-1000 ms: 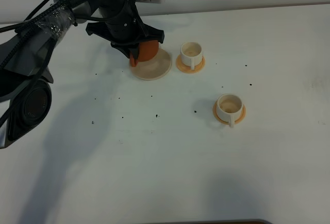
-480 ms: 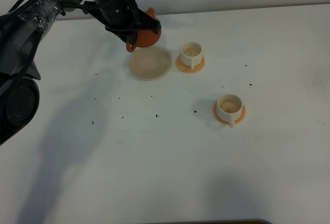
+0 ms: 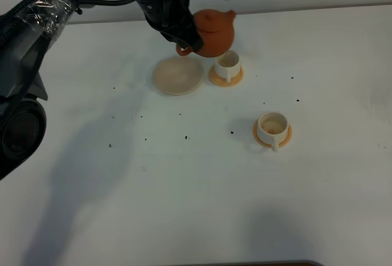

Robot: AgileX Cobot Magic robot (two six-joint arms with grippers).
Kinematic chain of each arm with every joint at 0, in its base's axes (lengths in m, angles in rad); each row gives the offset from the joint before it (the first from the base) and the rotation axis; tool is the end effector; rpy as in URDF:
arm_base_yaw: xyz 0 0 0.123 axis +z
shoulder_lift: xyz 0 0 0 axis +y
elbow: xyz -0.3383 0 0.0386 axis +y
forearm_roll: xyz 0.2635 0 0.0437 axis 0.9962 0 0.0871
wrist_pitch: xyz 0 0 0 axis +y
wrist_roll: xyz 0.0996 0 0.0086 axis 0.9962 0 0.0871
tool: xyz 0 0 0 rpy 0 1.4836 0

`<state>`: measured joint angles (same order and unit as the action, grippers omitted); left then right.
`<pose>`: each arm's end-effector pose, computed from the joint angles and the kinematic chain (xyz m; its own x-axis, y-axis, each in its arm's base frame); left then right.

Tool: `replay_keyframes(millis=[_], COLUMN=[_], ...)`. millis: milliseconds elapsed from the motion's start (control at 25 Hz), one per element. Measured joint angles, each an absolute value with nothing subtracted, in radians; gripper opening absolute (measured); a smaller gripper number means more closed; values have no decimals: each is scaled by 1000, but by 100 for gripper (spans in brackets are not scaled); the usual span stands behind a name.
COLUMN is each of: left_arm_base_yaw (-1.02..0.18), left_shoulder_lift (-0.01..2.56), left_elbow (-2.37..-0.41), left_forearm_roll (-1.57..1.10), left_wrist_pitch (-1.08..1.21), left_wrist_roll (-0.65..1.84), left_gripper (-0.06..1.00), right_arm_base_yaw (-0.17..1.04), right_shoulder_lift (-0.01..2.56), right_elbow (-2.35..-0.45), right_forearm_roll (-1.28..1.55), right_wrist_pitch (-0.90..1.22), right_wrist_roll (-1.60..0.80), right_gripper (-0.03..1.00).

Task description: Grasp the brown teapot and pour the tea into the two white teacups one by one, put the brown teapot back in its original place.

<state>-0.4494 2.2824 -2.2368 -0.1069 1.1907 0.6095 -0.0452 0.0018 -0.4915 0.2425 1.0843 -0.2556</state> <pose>0.4966 -0.2505 0.2949 -0.4384 0.8074 -0.3949 0.8378 0.5262 0.1457 -0.0393 0.0230 0.2782 -0.4500 -0.1166 -0.8854 -0.2075 0.9780 -0.0233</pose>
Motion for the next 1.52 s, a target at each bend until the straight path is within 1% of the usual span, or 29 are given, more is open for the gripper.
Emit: replay_keyframes(millis=[160,760,1120,1520], left_arm_base_yaw=[-478,-522,-552,-552], left_shoulder_lift=[2282,2282,2285,2288], left_elbow=[-2237,-2237,-2233,-2116], left_forearm_roll=[-158,-168,-155,-122], left_wrist_pitch=[1190,1190,1189,1190], left_wrist_roll=[743,1139,1201,1210], left_gripper=[10,10,10,10], right_arm_base_yaw=[-45,-45,-45,-45], right_shoulder_lift=[2,2,2,2], right_elbow=[-491,-491,-491,-491], right_forearm_roll=[243,243,243,243], right_wrist_pitch=[1084,1084,1084,1084], right_wrist_roll=[-256,-256,-256,-256], right_gripper=[24,24,24,24])
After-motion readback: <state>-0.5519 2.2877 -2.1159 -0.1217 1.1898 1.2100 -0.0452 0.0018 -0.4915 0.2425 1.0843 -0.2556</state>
